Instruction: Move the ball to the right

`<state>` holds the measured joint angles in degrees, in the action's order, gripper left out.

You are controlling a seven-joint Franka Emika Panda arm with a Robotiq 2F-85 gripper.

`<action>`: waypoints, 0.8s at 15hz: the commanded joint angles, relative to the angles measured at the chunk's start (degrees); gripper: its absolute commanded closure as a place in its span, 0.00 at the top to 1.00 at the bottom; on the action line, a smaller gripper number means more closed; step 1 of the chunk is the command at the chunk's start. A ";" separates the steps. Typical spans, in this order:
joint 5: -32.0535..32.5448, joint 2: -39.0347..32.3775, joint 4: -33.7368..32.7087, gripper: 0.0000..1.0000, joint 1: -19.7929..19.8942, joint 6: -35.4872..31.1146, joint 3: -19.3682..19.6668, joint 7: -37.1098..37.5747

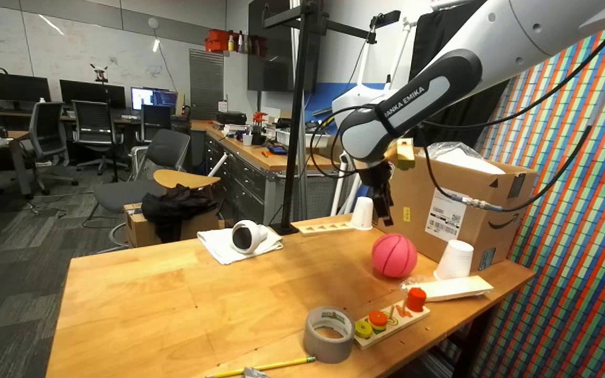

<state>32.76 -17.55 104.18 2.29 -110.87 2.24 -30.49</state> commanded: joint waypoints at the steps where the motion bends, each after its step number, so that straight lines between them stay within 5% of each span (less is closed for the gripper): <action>1: 5.92 -2.39 -8.25 1.00 0.82 -4.61 0.38 -5.16; 7: 6.82 -2.42 -6.95 1.00 0.98 -16.30 -1.73 -15.11; 12: 4.79 -3.15 -6.28 1.00 0.24 -15.29 -2.10 -17.42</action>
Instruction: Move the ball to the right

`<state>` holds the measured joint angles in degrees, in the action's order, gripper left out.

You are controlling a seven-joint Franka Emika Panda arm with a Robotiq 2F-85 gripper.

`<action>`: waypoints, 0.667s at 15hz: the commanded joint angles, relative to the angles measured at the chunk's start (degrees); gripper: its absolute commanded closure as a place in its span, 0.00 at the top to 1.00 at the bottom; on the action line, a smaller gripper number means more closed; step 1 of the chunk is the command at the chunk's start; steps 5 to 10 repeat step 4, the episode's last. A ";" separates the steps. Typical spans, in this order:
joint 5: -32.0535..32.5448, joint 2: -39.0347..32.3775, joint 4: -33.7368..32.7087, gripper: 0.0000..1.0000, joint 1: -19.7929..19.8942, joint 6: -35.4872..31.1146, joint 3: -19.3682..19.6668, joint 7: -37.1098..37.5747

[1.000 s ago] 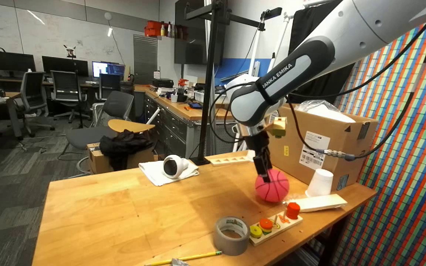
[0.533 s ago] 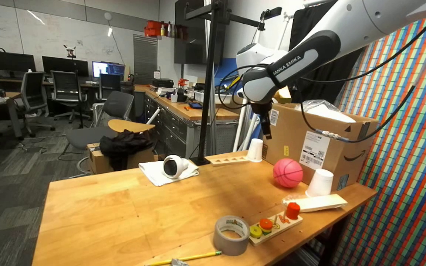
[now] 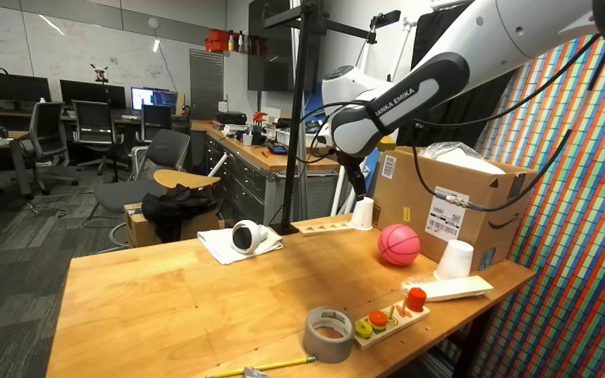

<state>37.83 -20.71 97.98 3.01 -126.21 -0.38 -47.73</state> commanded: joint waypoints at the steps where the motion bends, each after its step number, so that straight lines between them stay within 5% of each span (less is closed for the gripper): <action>1: -0.46 -0.17 -0.08 1.00 -0.50 0.05 0.41 -0.68; 10: -0.55 -0.22 -0.10 1.00 -0.48 0.04 0.38 -1.21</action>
